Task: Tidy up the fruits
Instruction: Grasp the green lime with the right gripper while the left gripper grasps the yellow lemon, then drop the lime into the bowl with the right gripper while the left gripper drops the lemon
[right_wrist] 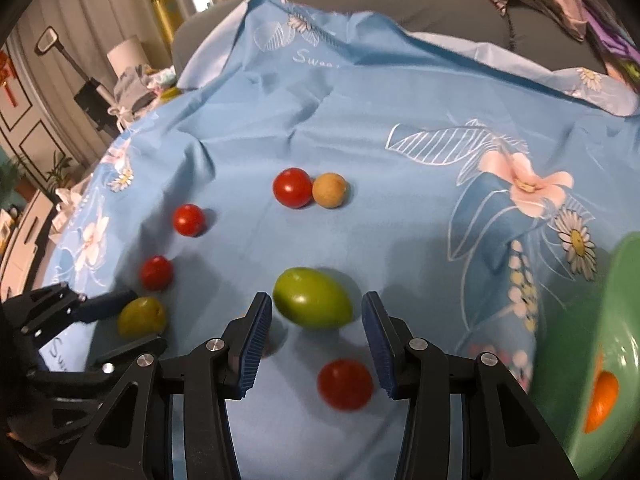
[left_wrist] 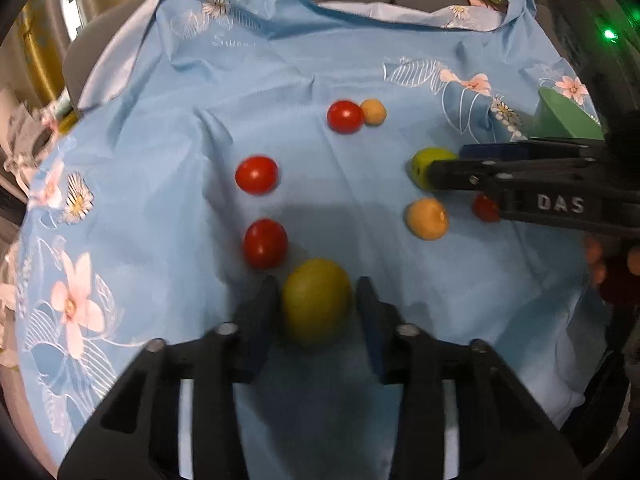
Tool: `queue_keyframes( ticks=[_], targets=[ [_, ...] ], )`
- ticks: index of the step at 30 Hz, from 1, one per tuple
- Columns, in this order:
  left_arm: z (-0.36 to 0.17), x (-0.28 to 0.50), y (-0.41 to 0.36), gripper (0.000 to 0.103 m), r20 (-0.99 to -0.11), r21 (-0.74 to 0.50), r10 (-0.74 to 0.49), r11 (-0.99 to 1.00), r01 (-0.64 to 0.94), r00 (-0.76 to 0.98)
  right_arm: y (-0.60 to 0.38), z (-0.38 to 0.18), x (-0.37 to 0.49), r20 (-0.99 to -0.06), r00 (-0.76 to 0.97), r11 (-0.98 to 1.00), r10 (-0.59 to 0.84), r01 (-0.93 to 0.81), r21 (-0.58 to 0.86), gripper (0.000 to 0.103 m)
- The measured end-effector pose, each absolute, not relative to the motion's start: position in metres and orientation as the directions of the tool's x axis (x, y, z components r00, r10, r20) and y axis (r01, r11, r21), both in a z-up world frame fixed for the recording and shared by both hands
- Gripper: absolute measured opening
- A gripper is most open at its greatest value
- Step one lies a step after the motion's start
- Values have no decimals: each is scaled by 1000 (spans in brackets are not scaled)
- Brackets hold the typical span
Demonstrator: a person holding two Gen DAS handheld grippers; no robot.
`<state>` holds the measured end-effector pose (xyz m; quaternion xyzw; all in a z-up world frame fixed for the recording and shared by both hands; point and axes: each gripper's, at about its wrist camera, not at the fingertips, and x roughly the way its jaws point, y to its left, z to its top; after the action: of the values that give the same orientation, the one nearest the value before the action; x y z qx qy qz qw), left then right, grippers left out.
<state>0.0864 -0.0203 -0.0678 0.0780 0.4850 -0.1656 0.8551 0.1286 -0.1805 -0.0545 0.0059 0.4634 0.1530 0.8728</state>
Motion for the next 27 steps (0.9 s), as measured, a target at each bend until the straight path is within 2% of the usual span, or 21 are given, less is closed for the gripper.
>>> queue_keyframes(
  ticks=[7,8,14,27],
  targets=[
    [-70,85,-22,35,-853,-32,-210,934,355,478,-179,-66,140,-820,487,945,301,-268,188,47],
    [-70,85,-22,35,-853,-32,-210,935,354,478,-180,-66,140,-818,488,943,305,-272,190,41],
    [-64,82,-23,35,-849,-48,-221,937,346,480,-183,-64,138,-803,504,942,318,-265,207,40],
    [-25,51,-26,35,-814,-54,-227,946,320,534,-197,-19,82,-718,587,926,375,-280,255,40]
  ],
)
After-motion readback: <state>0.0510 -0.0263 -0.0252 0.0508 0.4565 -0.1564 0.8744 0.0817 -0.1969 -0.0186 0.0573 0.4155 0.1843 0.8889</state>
